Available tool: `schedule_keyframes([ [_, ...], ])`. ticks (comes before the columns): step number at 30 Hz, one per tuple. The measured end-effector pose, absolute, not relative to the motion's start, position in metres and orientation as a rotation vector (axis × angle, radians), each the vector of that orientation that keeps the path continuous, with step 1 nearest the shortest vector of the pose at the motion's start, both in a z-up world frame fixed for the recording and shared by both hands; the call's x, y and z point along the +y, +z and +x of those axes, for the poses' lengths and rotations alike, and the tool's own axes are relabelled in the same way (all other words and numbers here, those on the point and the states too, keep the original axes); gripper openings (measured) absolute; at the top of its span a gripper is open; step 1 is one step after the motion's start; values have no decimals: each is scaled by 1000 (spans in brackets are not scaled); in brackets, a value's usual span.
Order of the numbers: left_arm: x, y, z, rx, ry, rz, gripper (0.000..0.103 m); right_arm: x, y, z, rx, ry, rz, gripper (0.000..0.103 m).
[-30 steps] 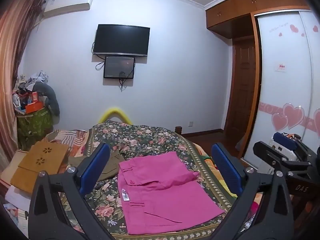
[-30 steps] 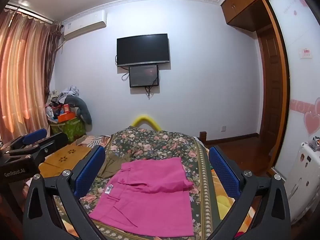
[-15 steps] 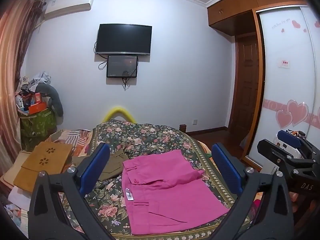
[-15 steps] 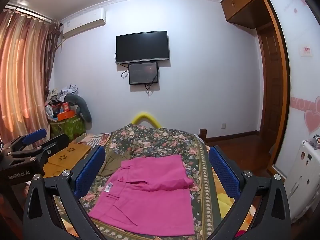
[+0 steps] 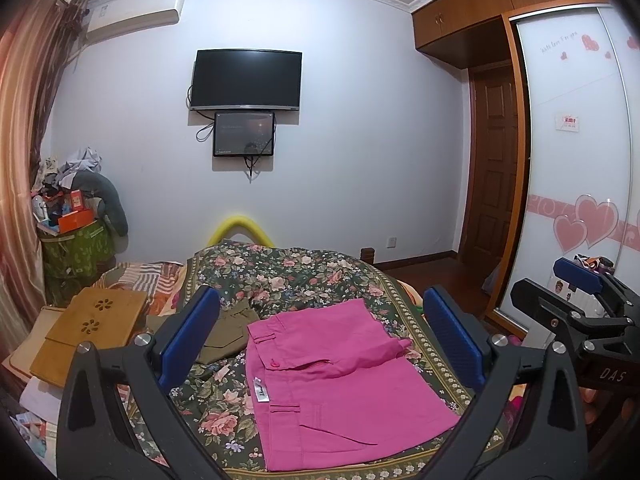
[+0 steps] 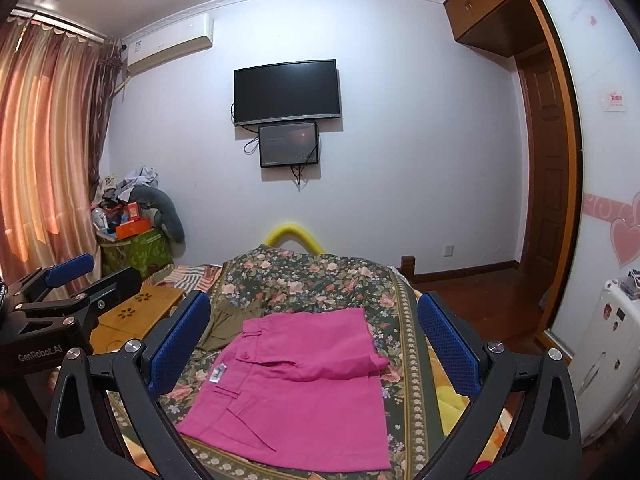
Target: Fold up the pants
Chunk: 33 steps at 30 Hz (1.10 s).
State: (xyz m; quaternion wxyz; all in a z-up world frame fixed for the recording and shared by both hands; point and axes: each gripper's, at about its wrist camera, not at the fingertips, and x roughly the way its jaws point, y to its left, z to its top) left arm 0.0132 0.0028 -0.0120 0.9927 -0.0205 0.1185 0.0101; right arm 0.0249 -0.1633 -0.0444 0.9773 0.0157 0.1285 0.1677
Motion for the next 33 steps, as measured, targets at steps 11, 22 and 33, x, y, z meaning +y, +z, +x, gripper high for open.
schedule_keyframes([
  [11,1,-12,13,234,23,-39,103,-163,-44,25,257,339,30,103],
  [22,0,-10,12,227,20,-39,103,-160,-44,24,256,336,29,103],
  [33,0,-10,11,226,23,-33,103,-160,-44,24,257,337,30,103],
])
